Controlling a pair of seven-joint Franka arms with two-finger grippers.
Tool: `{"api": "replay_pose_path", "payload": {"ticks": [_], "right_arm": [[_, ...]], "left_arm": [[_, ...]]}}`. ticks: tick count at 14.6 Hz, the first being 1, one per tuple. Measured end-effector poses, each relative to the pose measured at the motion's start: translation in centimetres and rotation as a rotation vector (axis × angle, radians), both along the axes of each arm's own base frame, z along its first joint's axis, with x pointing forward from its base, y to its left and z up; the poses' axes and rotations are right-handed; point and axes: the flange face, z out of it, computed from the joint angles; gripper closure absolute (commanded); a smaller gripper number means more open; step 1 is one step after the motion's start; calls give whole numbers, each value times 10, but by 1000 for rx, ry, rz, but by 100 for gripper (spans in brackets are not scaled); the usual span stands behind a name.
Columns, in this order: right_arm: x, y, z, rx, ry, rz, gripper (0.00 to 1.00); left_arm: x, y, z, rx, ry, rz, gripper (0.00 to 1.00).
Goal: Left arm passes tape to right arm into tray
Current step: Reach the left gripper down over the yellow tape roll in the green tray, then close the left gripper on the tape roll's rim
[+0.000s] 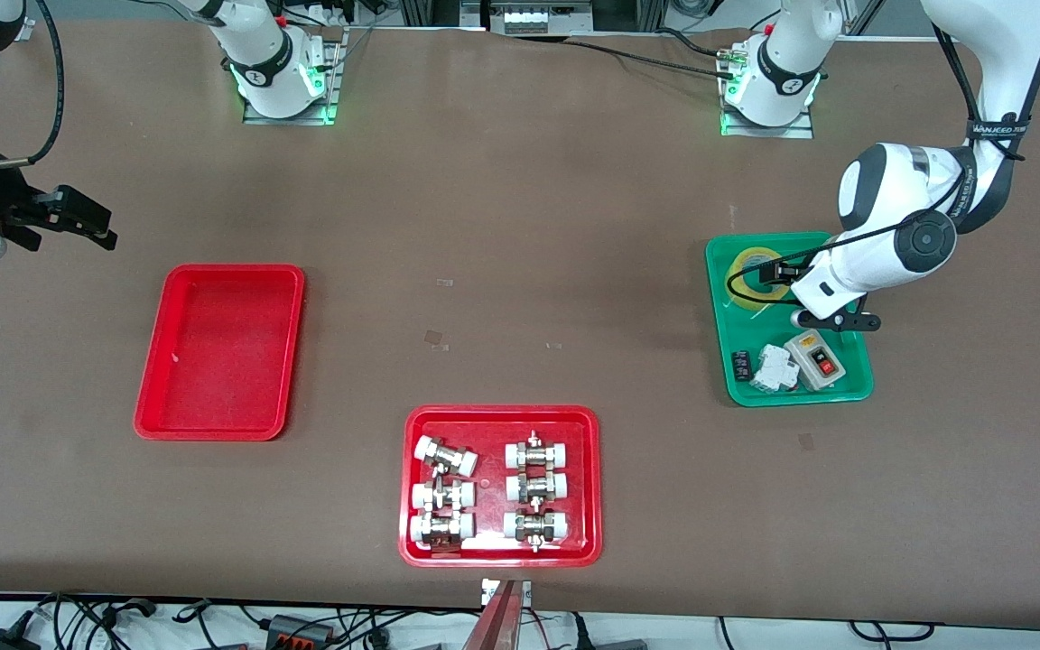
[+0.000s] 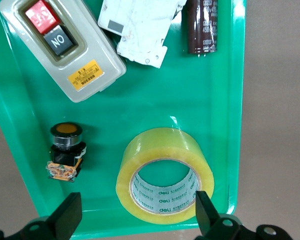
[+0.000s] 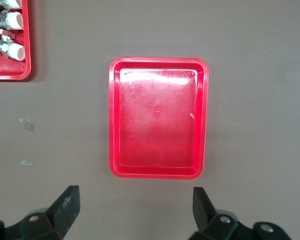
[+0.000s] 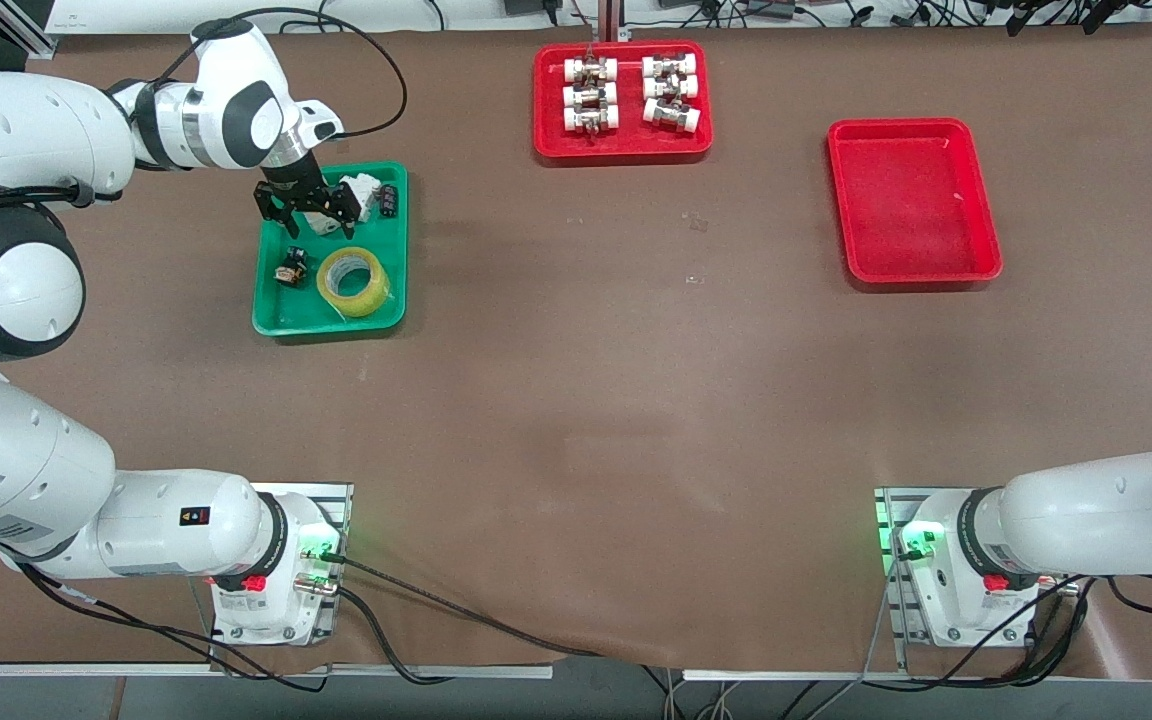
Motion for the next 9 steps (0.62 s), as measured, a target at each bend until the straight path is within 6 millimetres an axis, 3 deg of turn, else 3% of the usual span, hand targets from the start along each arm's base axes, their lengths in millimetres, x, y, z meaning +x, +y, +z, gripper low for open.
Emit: {"api": "replay_pose_path", "payload": {"ticks": [9], "right_arm": [[2, -7, -2, -1, -4, -13, 0]], "left_arm": [[-2, 3, -38, -8, 21, 10, 0]]}}
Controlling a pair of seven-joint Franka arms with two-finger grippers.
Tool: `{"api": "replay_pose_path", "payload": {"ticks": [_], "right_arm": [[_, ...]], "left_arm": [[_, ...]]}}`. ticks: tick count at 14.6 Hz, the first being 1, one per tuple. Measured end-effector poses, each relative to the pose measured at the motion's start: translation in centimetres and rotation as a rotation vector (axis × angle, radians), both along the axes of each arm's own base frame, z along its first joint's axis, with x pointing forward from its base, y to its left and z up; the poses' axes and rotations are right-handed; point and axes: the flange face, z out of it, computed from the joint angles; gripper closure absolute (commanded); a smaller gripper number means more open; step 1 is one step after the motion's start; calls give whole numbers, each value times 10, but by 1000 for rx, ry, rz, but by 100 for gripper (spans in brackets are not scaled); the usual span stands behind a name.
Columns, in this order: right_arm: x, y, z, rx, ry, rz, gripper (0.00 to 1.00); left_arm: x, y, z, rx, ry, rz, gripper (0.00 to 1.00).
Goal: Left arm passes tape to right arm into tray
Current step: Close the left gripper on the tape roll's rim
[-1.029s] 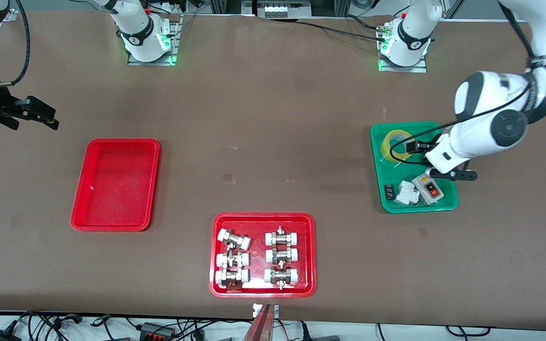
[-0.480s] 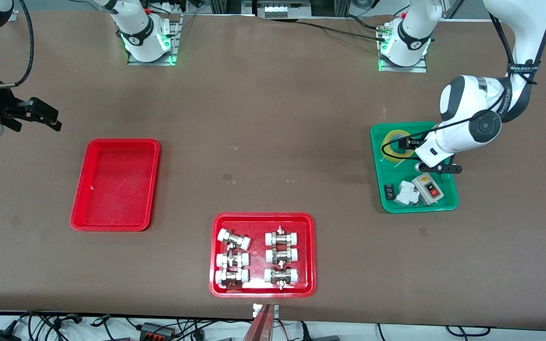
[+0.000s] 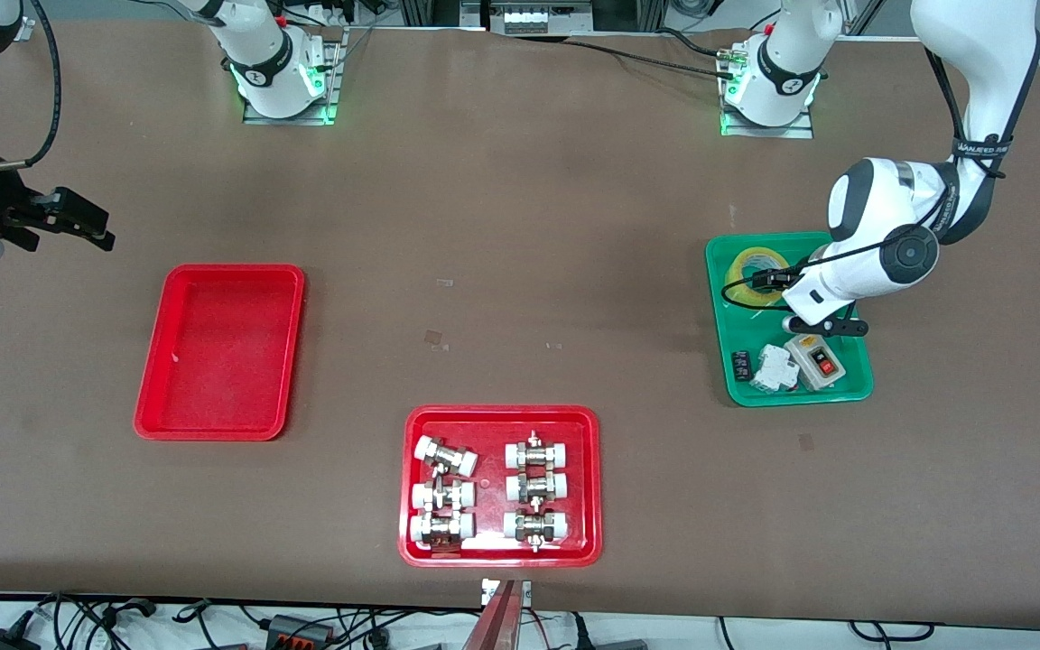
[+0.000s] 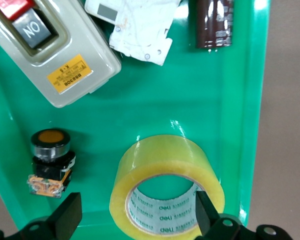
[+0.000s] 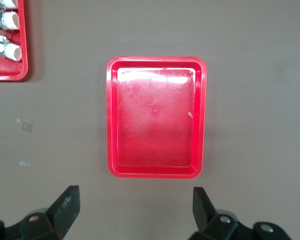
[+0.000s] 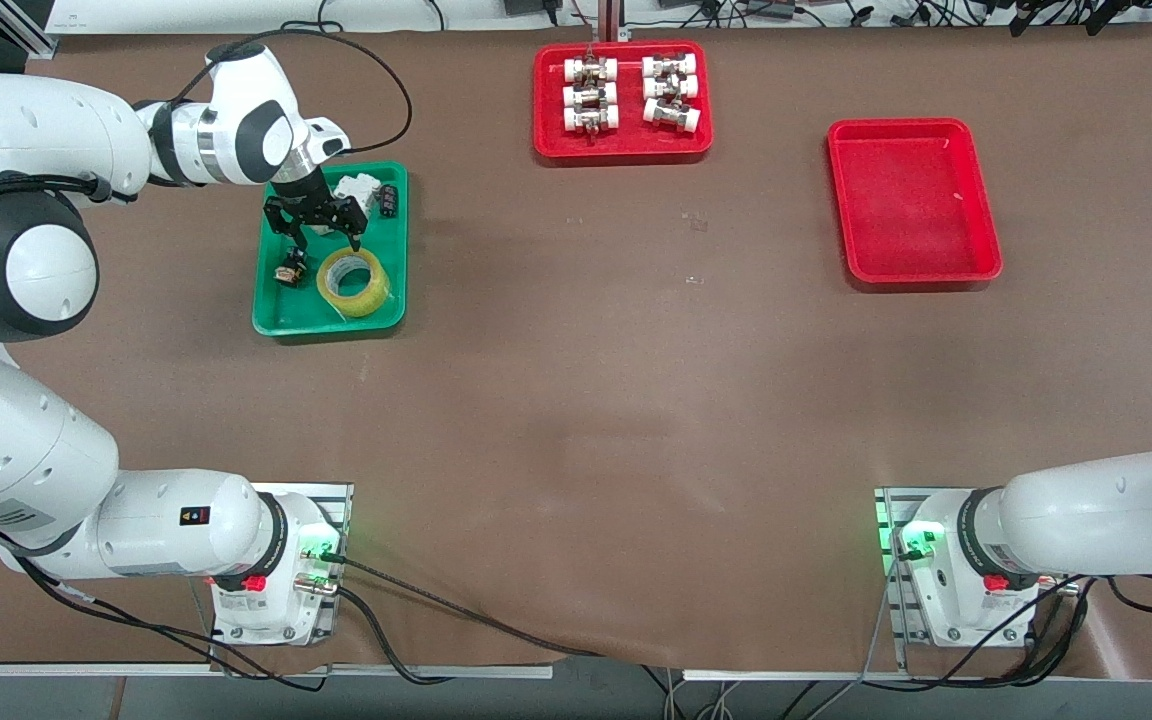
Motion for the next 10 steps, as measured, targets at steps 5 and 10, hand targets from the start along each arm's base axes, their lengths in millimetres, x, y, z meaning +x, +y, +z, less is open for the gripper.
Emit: {"api": "replay_pose_path", "payload": {"ticks": [5, 10], "right_arm": [[5, -4, -8, -1, 3, -8, 0], [7, -9, -13, -1, 10, -16, 0]], "left_arm": [[-5, 11, -19, 0, 30, 22, 4], [-14, 14, -26, 1, 52, 26, 60]]}}
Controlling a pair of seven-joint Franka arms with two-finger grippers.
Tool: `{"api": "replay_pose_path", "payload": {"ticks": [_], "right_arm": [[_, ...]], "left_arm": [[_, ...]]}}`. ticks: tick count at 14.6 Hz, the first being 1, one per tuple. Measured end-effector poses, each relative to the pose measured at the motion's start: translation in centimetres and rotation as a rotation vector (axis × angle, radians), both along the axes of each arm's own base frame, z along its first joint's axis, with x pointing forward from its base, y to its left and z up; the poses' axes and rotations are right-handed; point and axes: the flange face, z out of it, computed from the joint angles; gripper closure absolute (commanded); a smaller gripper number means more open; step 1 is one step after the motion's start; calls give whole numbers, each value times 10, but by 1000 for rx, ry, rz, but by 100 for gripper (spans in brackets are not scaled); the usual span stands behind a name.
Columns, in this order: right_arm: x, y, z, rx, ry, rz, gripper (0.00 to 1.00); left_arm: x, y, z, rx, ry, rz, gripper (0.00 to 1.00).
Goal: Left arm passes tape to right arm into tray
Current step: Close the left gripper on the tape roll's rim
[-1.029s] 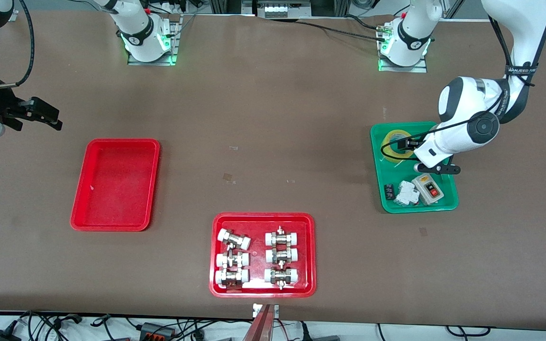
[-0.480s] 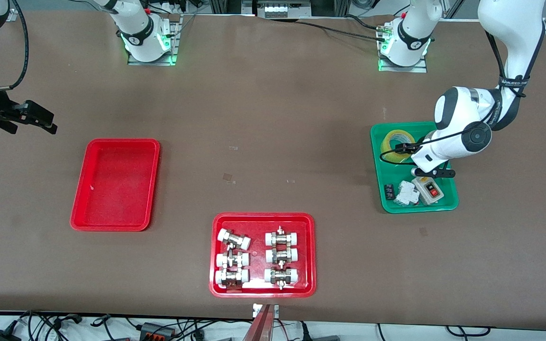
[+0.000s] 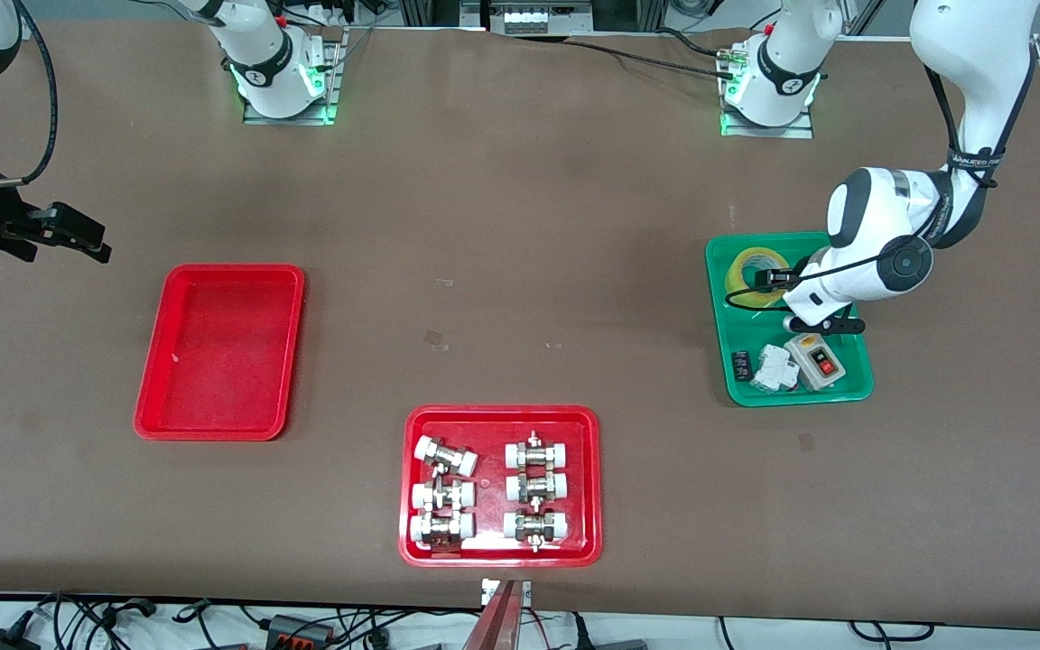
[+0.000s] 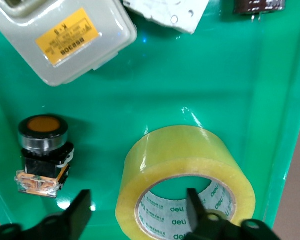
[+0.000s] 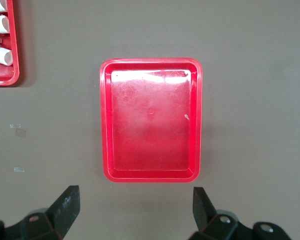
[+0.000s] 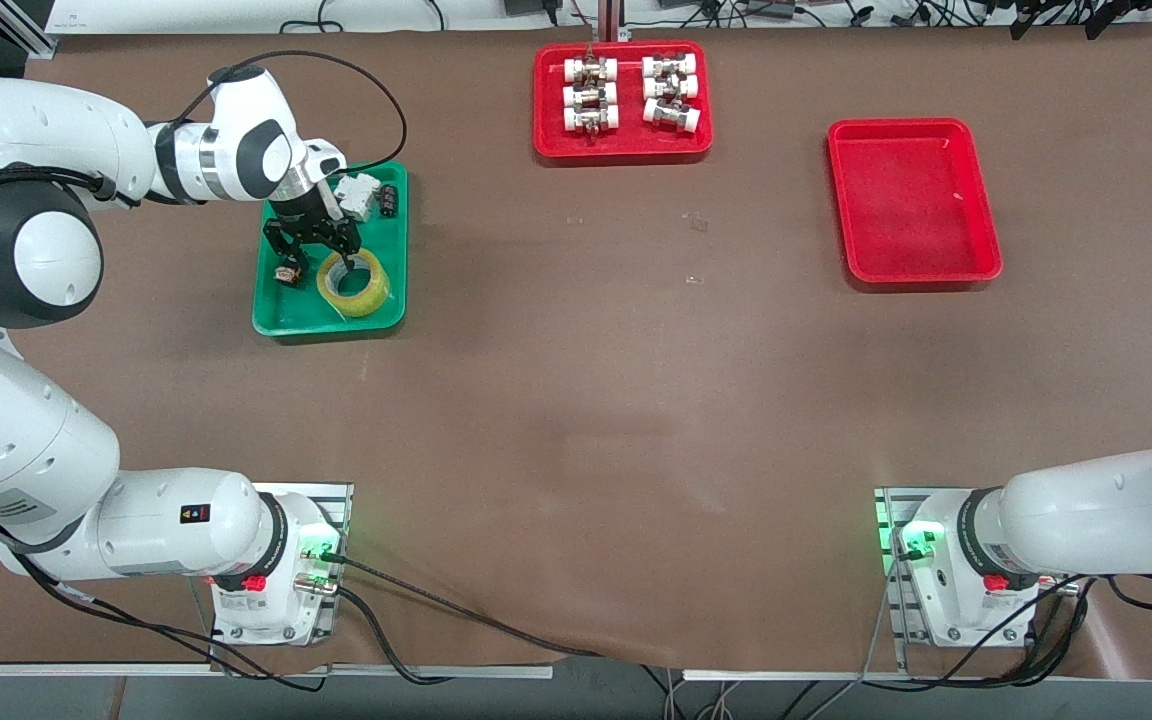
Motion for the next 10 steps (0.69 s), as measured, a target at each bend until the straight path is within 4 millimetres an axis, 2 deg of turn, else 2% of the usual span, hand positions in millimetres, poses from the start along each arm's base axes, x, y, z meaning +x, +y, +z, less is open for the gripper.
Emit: {"api": "replay_pose_path", "payload": {"ticks": [2, 6, 10], "right_arm": [[0, -1, 0, 0, -1, -1, 0], [0, -1, 0, 0, -2, -2, 0], [0, -1, 0, 0, 0, -2, 0]], "left_arm": [[-1, 2, -1, 1, 2, 4, 70], [-1, 10, -1, 1, 2, 20, 98], [0, 14, -1, 1, -1, 28, 99]]}}
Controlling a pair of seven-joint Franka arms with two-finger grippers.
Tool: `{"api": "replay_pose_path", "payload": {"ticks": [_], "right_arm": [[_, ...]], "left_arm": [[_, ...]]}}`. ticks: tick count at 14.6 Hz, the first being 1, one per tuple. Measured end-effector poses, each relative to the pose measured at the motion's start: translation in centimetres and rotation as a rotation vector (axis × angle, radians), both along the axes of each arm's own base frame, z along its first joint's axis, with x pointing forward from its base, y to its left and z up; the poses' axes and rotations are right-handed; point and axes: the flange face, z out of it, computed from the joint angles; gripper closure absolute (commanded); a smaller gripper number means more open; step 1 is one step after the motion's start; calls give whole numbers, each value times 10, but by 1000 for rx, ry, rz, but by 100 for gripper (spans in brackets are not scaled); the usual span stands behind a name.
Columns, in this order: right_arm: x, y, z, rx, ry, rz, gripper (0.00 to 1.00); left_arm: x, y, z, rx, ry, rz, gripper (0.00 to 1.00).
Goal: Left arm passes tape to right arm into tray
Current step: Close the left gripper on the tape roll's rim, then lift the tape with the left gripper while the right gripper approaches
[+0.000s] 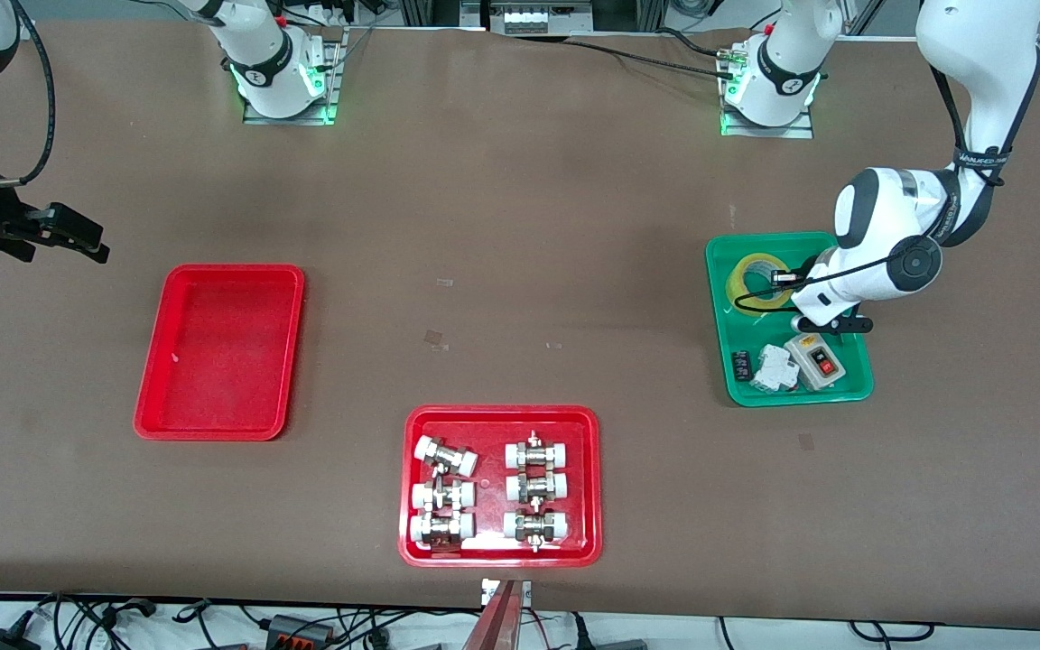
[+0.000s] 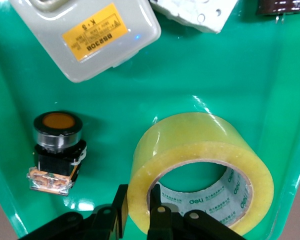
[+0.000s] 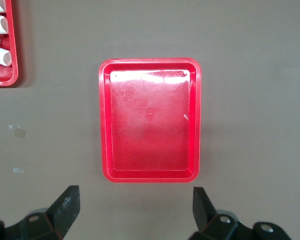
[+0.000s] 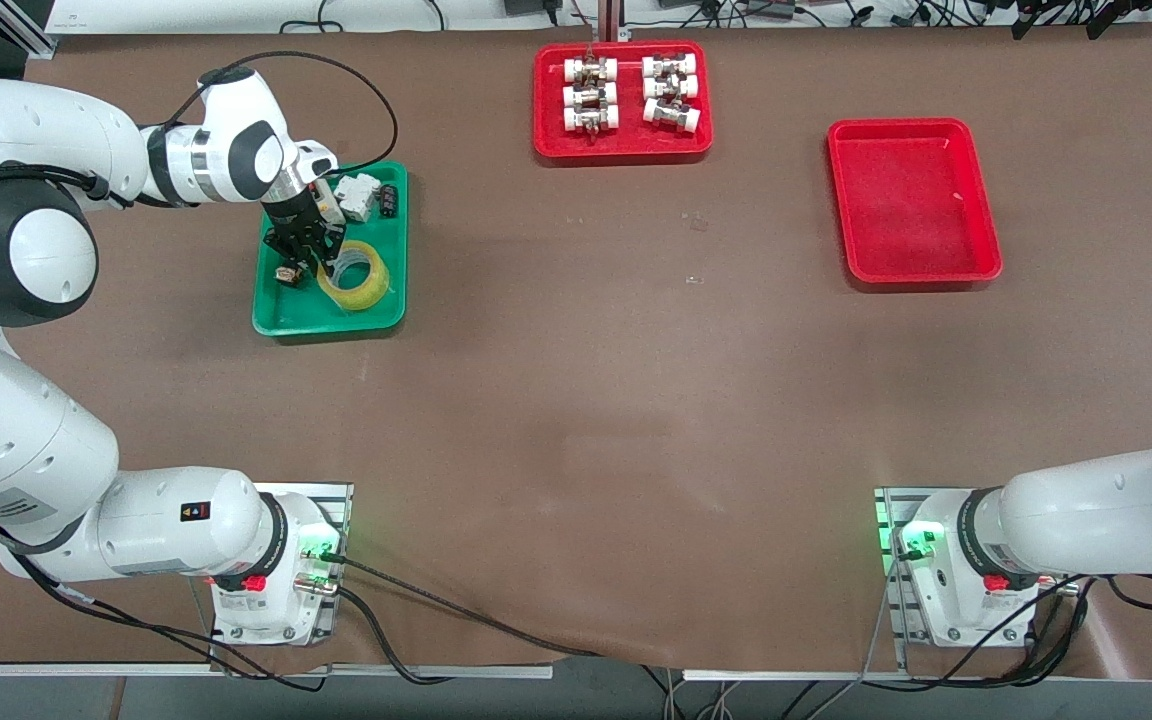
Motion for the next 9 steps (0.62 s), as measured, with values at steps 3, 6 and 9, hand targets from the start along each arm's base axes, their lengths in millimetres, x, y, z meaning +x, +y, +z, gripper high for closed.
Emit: {"api": "replay_pose_path", "payload": {"ticks": [3, 6, 9], "right_arm": [[0, 0, 0, 0, 0, 0, 0], [0, 0, 0, 0, 1, 0, 0], [0, 3, -3, 1, 7, 5, 0]], "left_arm": [[4, 7, 11, 2, -20, 11, 99], [18, 4, 84, 13, -59, 4, 99], [26, -21, 203, 16, -109, -37, 99]]}}
